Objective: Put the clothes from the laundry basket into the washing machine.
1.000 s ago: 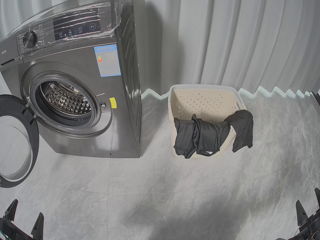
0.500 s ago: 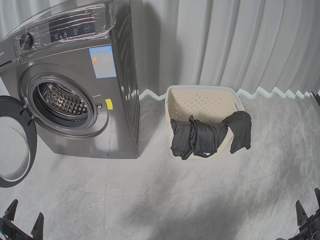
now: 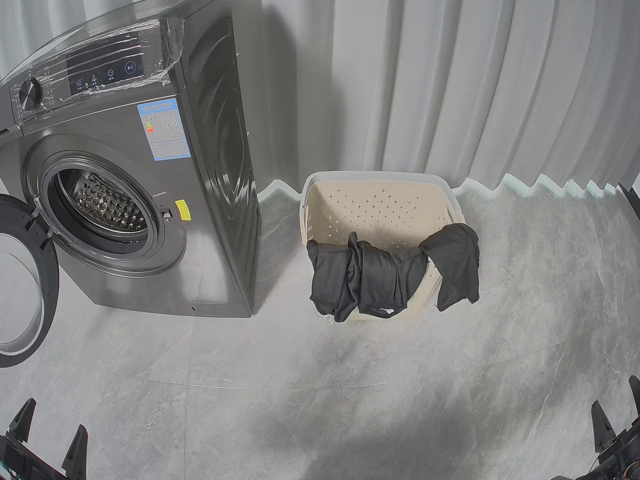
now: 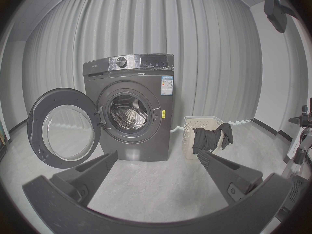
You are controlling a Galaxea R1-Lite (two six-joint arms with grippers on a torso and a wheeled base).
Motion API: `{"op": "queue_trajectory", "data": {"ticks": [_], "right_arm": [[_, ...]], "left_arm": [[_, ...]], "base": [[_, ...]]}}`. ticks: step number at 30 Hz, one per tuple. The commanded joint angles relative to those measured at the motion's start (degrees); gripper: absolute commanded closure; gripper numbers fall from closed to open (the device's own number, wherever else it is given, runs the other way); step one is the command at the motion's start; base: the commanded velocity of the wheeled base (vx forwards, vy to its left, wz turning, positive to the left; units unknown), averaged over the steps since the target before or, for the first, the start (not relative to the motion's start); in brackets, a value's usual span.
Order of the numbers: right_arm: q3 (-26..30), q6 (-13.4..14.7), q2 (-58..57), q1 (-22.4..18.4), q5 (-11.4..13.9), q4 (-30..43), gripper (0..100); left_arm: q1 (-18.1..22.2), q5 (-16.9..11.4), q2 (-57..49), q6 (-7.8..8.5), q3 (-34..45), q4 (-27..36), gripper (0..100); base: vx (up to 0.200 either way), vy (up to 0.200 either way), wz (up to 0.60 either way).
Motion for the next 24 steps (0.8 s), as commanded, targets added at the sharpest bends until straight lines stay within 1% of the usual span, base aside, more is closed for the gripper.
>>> {"op": "queue_trajectory", "data": {"ticks": [1,7,19,24], "right_arm": [[1.01,-0.02,-0.93,0.04,0.06,-0.01,0],[1.01,-0.02,-0.93,0.04,-0.02,-0.01,0],[1.01,-0.02,-0.93,0.04,-0.02,-0.01,0],[1.01,-0.02,-0.93,0.04,-0.02,-0.01,0]], "left_arm": [[0.01,0.0,-1.01,0.07,0.92,0.01,0],[0.01,0.0,-1.01,-0.11,0.92,0.01,0],[0.01,0.0,-1.01,-0.02,0.84,0.01,0],[0.01,0.0,-1.01,-0.02,0.84,0.01,0]], "base": [[0.0,0.0,0.0],[0.0,-0.2,0.0],[0.0,0.0,0.0],[0.0,-0.2,0.0]]}}
